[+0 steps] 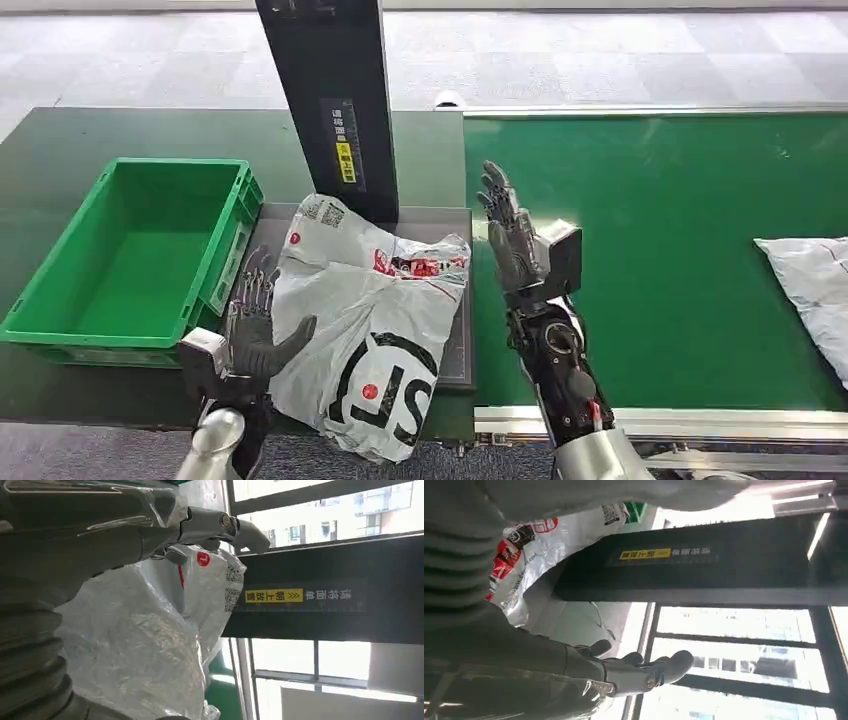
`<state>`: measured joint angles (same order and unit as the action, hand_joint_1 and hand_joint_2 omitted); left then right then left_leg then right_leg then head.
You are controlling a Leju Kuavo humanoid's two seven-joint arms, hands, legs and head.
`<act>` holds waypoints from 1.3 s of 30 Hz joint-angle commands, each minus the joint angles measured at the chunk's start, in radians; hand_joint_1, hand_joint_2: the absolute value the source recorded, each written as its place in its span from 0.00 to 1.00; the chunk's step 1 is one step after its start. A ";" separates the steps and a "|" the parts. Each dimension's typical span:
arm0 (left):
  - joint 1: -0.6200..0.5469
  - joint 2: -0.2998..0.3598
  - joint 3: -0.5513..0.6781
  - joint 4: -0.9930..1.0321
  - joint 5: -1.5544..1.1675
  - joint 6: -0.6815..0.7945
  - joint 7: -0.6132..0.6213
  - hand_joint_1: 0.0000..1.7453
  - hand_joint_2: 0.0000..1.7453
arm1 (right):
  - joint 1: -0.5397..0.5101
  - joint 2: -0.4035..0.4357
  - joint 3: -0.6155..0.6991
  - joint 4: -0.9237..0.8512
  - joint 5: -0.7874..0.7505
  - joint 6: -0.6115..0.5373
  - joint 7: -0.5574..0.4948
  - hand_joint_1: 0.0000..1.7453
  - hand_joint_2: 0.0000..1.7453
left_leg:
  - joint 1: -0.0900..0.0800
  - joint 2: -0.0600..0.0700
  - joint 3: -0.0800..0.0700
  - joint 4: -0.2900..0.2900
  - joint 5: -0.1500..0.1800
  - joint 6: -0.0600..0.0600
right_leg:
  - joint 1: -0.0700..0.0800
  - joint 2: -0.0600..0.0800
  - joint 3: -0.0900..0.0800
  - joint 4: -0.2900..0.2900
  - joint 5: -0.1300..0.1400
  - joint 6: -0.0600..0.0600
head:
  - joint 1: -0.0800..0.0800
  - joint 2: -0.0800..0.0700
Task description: Moved the parcel from conveyor to table for the left to box.
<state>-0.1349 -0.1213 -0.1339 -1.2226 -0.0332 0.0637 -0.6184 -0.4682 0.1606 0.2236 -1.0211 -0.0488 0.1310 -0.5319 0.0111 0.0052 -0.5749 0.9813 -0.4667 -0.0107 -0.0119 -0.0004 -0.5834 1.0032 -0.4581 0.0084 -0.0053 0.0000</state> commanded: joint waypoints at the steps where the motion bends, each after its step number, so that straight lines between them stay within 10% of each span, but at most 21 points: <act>1: 0.019 0.000 0.034 -0.003 -0.010 0.010 0.009 0.00 1.00 | 0.088 -0.050 -0.072 -0.129 -0.019 -0.183 0.121 0.00 0.00 | 0.000 -0.002 0.002 -0.001 0.000 0.001 | 0.000 -0.002 0.003 -0.002 0.000 0.000 | 0.000 0.000; 29: 0.102 -0.004 0.095 -0.090 -0.038 0.022 0.011 0.00 1.00 | 0.188 -0.110 -0.154 -0.159 -0.168 0.046 0.260 0.00 0.00 | 0.000 0.000 0.002 -0.001 -0.001 0.001 | 0.000 0.000 0.002 -0.002 0.000 0.000 | 0.000 0.000; 38: 0.137 -0.020 0.102 -0.146 -0.065 0.000 0.031 0.00 1.00 | 0.255 -0.112 -0.194 -0.295 0.234 -0.149 0.191 0.00 0.00 | 0.000 -0.001 0.001 -0.001 -0.001 0.001 | 0.000 -0.001 0.002 -0.001 -0.001 0.000 | 0.000 0.000; 39: 0.133 -0.019 0.102 -0.139 -0.068 -0.003 0.035 0.00 1.00 | 0.271 -0.108 -0.211 -0.312 0.273 -0.181 0.208 0.00 1.00 | 0.000 -0.001 0.001 -0.001 -0.001 0.001 | 0.000 -0.001 0.002 -0.001 -0.001 0.000 | 0.000 0.000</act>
<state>-0.0106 -0.1266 -0.0626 -1.3584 -0.0885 0.0714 -0.6031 -0.2460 0.0511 0.0794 -1.2504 0.1360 0.0261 -0.3625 0.0110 0.0056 -0.5753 0.9812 -0.4675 -0.0106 -0.0120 -0.0003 -0.5838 1.0029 -0.4585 0.0086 -0.0053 -0.0004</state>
